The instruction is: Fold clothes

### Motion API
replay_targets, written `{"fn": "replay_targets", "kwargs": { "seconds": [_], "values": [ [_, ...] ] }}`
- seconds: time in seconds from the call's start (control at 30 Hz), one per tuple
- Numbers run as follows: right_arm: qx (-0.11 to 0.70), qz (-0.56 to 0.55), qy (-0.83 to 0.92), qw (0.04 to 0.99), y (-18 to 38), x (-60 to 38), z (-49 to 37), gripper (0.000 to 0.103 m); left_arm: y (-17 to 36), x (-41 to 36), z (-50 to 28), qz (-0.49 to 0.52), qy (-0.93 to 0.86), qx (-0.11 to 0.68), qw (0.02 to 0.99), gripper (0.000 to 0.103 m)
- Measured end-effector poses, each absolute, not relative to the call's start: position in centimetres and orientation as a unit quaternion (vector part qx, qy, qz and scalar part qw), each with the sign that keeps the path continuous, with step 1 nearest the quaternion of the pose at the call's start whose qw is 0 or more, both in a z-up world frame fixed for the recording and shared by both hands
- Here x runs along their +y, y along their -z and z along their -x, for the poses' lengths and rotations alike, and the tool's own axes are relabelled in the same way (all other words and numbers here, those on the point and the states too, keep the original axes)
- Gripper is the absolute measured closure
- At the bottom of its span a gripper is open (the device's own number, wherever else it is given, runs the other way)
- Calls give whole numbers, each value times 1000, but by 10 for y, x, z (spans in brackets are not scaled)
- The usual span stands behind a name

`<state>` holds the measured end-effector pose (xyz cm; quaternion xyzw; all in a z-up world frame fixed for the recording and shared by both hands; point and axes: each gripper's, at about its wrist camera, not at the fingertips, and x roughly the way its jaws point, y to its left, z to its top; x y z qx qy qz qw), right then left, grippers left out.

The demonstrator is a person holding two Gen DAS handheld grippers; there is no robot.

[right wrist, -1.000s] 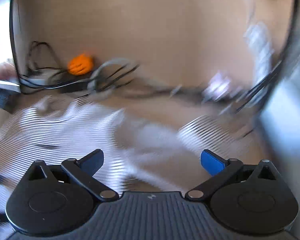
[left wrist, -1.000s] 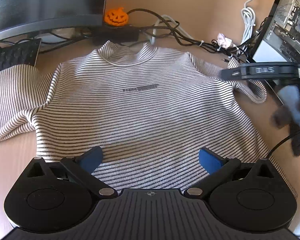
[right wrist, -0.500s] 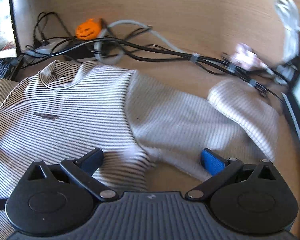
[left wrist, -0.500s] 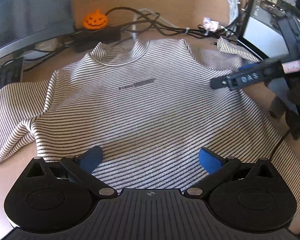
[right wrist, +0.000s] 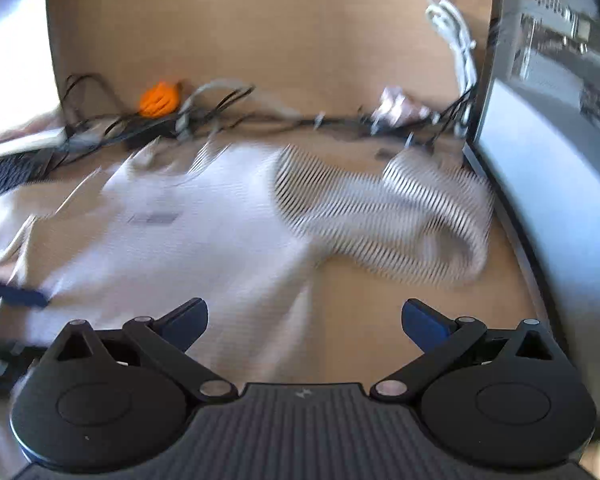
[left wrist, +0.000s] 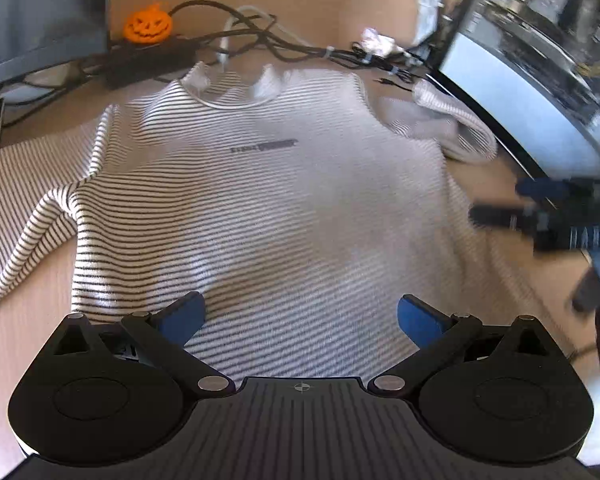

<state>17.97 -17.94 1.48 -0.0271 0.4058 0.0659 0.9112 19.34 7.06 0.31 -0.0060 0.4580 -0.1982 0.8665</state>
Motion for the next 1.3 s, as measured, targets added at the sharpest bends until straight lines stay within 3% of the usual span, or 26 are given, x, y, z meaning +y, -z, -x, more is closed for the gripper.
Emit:
{"fn": "replay_targets", "kwargs": {
  "seconds": [0.2,0.6,0.87,1.1,1.3],
  "values": [
    [417,73,-12,906,7,-163,-147,0,1,64,-182,-43,215,440,871,0],
    [449,76,-58,888,-1,-198,-109,0,-6,52,-127,-21,226,460,858,0],
    [415,55,-90,904,-29,-187,-138,0,-14,74,-149,54,180,479,857,0],
    [450,25,-151,880,-6,-151,-176,0,-11,75,-146,38,175,470,864,0],
    [449,69,-159,877,1,-139,-169,0,-9,76,-142,24,171,464,869,0]
  ]
}}
